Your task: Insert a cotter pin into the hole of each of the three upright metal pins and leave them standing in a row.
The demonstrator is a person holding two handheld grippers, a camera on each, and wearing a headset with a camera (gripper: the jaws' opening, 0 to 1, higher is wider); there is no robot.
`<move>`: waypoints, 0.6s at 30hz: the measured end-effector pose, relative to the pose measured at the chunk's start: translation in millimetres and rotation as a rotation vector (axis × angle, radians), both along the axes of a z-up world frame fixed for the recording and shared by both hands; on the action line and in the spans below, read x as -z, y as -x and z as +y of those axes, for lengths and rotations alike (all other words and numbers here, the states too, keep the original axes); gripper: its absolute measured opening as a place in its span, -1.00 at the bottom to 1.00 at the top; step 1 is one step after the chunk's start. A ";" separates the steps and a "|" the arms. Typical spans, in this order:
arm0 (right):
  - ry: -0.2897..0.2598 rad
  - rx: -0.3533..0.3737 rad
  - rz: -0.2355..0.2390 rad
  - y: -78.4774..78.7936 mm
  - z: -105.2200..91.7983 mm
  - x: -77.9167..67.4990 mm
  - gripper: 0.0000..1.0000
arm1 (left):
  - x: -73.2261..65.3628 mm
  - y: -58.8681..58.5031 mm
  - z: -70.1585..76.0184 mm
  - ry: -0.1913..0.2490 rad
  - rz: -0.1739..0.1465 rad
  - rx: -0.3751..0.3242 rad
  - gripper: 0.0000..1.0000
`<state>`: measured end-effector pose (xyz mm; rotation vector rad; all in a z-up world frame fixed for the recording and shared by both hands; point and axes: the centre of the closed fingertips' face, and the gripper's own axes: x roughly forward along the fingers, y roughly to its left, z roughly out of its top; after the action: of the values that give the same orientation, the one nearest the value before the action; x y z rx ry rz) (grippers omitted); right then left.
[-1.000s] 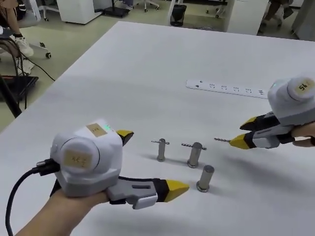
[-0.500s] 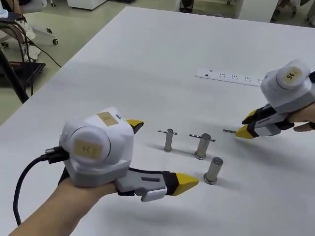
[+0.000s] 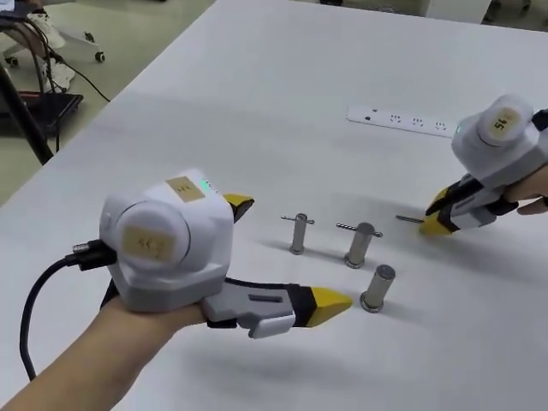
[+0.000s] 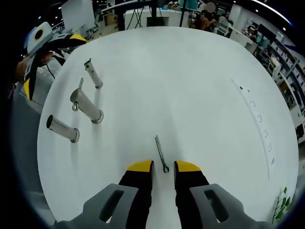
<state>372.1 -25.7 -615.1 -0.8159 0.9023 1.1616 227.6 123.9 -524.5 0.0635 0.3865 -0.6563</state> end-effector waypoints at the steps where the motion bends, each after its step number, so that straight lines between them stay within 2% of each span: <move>1: 0.006 -0.004 0.002 1.5 0.4 -0.8 -0.77 | -0.1 0.0 0.2 0.001 0.000 0.000 0.90; 6: 0.038 -0.066 0.034 6.5 1.2 0.8 -0.90 | 0.8 0.9 0.2 0.001 0.009 0.001 0.90; 7: 0.054 -0.087 0.025 6.6 2.6 0.3 -0.91 | 0.7 1.1 -0.1 0.000 0.009 0.002 0.90; 15: 0.090 -0.108 0.043 8.5 3.5 -1.8 -0.94 | -1.0 1.0 1.5 0.008 0.008 -0.001 0.90; 16: 0.094 -0.108 0.038 7.5 3.3 -1.6 -0.98 | -1.1 0.9 1.8 0.009 0.008 -0.002 0.90; 17: 0.106 -0.102 0.009 3.5 3.2 -1.8 -1.00 | -1.1 0.8 1.9 0.008 0.008 -0.002 0.90; 18: 0.104 -0.111 0.025 7.5 5.5 -2.6 -1.00 | -0.9 0.9 2.2 0.006 0.009 -0.002 0.90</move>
<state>364.5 -20.3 -612.5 -0.9478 0.9538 1.2316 226.7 126.1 -523.6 0.0541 0.3928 -0.6558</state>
